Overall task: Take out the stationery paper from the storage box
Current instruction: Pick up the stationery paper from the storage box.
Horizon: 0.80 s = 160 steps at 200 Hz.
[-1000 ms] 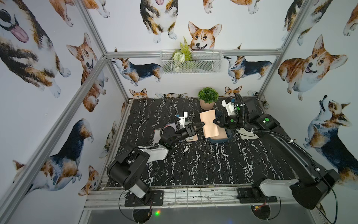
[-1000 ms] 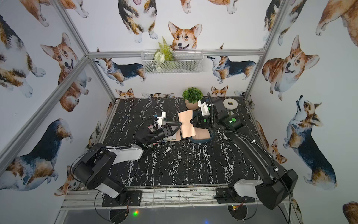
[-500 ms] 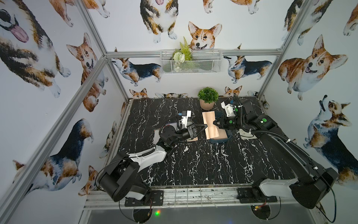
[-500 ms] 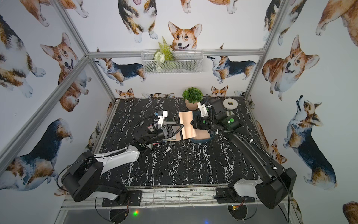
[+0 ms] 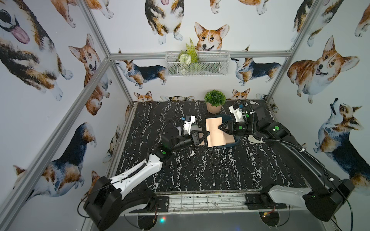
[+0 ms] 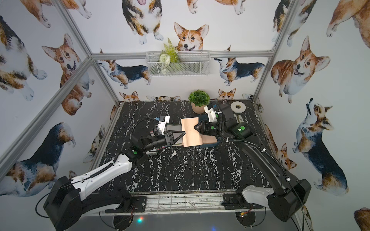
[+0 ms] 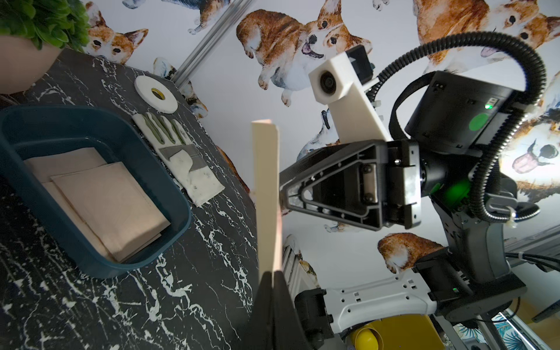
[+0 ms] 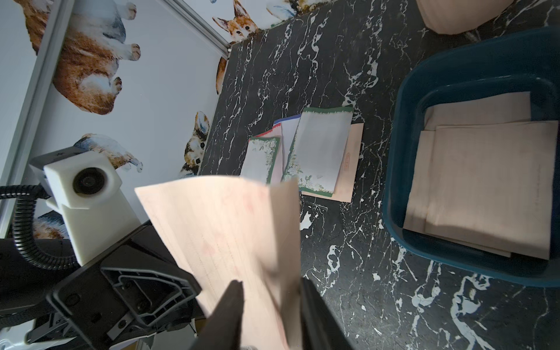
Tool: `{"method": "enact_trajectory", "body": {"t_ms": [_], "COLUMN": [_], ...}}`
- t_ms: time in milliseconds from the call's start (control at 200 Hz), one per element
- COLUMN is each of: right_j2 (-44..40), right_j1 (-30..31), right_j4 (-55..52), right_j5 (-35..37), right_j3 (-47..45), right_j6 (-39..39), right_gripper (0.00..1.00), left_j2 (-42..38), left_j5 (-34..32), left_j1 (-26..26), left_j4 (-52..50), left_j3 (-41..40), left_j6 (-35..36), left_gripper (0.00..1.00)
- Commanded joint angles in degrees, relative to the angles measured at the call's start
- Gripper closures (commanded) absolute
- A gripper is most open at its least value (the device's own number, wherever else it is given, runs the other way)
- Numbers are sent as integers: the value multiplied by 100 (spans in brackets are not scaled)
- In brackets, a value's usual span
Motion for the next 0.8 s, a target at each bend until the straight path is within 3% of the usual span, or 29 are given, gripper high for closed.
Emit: {"method": "enact_trajectory", "body": {"t_ms": [0, 130, 240, 350, 420, 621, 796], "right_j2": [-341, -1084, -1761, -1828, -1606, -947, -753], "right_j1": [3, 0, -88, -250, -330, -322, -175], "right_j4": [375, 1353, 4023, 6485, 7533, 8566, 8801], "right_j5": [96, -736, -2123, -2758, -2975, -3255, -3293], "right_j3": [-203, -885, -2152, -2991, -3190, -3229, -3145], "right_j6": [-137, -294, 633, 1834, 2419, 3139, 3263], "right_gripper": [19, 0, 0, 0, 0, 0, 2], "left_j2": [-493, -1149, -1327, -1311, -1281, -1570, -1740], "left_j5": [7, 224, 786, 1265, 1431, 1418, 1266], "left_j1": [0, 58, 123, 123, 123, 114, 114], "left_j4": [-1003, -1545, -1124, 206, 441, 367, -574], "left_j3": [193, 314, 274, 58, 63, 73, 209], "left_j6": [488, 530, -14, -971, -1291, -1364, -893], "left_gripper": [100, 100, 100, 100, 100, 100, 100]}}
